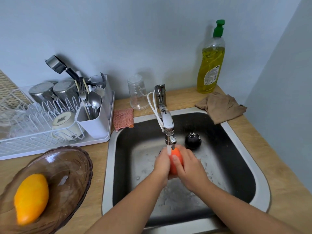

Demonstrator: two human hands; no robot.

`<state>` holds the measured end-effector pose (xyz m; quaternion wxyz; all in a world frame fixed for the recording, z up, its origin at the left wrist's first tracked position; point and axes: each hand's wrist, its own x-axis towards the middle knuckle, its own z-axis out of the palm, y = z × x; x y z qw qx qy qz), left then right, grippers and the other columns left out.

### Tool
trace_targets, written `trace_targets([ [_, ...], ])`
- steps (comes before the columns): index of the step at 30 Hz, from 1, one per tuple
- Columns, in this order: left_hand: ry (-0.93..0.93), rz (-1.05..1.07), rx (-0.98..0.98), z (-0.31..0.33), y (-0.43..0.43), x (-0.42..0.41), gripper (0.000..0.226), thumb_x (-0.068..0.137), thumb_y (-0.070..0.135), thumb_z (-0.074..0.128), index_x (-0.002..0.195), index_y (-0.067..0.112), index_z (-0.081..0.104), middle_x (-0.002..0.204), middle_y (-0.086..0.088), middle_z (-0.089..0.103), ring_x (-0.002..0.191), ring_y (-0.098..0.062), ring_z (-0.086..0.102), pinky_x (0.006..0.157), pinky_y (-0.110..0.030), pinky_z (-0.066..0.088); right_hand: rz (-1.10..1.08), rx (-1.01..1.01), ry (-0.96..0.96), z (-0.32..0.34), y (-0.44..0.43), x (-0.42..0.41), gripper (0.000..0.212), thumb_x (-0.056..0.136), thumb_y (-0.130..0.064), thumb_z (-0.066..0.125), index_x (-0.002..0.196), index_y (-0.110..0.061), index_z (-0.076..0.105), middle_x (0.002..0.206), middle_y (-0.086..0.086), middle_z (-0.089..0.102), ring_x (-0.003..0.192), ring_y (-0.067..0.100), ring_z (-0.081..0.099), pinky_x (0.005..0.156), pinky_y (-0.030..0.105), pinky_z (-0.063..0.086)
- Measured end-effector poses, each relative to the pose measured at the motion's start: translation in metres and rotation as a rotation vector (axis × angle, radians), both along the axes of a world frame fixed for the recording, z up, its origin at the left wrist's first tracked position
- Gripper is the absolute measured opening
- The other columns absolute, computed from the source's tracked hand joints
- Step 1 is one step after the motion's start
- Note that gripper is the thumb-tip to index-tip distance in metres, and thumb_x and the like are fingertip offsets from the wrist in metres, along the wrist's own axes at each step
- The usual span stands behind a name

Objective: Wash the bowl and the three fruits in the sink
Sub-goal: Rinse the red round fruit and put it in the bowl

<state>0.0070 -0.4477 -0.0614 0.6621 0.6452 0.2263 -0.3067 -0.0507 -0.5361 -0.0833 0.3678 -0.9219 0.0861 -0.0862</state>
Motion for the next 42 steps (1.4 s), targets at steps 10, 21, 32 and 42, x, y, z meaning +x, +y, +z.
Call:
trace_targets([
  [10,-0.450,-0.165,0.084,0.002,0.017,-0.017,0.020,0.102,0.037,0.030,0.095,0.031,0.048,0.099,0.000,0.054,0.085,-0.014,0.055,0.066,-0.027,0.050,-0.092,0.502,0.063,-0.002,0.001,0.012,0.033,0.096,-0.047,0.032,0.096,-0.028,0.058,0.090,-0.001,0.061,0.079,0.015,0.059,0.064,0.035,0.052],
  [21,-0.453,-0.348,0.004,-0.025,0.043,-0.017,0.054,0.083,0.030,0.071,0.133,0.035,0.051,0.127,0.000,0.054,0.114,-0.021,0.057,0.095,-0.044,0.053,-0.084,0.521,0.362,0.003,-0.009,0.026,0.022,0.097,-0.032,0.039,0.098,-0.026,0.060,0.090,0.005,0.060,0.071,0.026,0.061,0.040,0.026,0.045],
  [32,-0.546,-0.341,0.055,-0.027,0.050,-0.018,0.059,0.071,0.018,0.082,0.121,0.037,0.056,0.123,0.005,0.059,0.114,-0.016,0.056,0.095,-0.040,0.053,-0.029,0.639,0.441,0.019,-0.010,0.033,0.018,0.096,-0.033,0.045,0.094,-0.031,0.063,0.099,0.005,0.063,0.078,0.023,0.062,0.056,0.033,0.053],
  [42,-0.295,-0.399,0.217,-0.007,0.041,-0.005,0.051,0.097,0.060,0.023,0.121,0.024,0.050,0.095,-0.010,0.064,0.076,-0.018,0.065,0.054,-0.025,0.052,0.151,0.019,-0.077,-0.001,-0.005,0.008,0.046,0.091,-0.054,0.030,0.116,-0.024,0.055,0.106,-0.013,0.053,0.092,0.007,0.054,0.078,0.027,0.043],
])
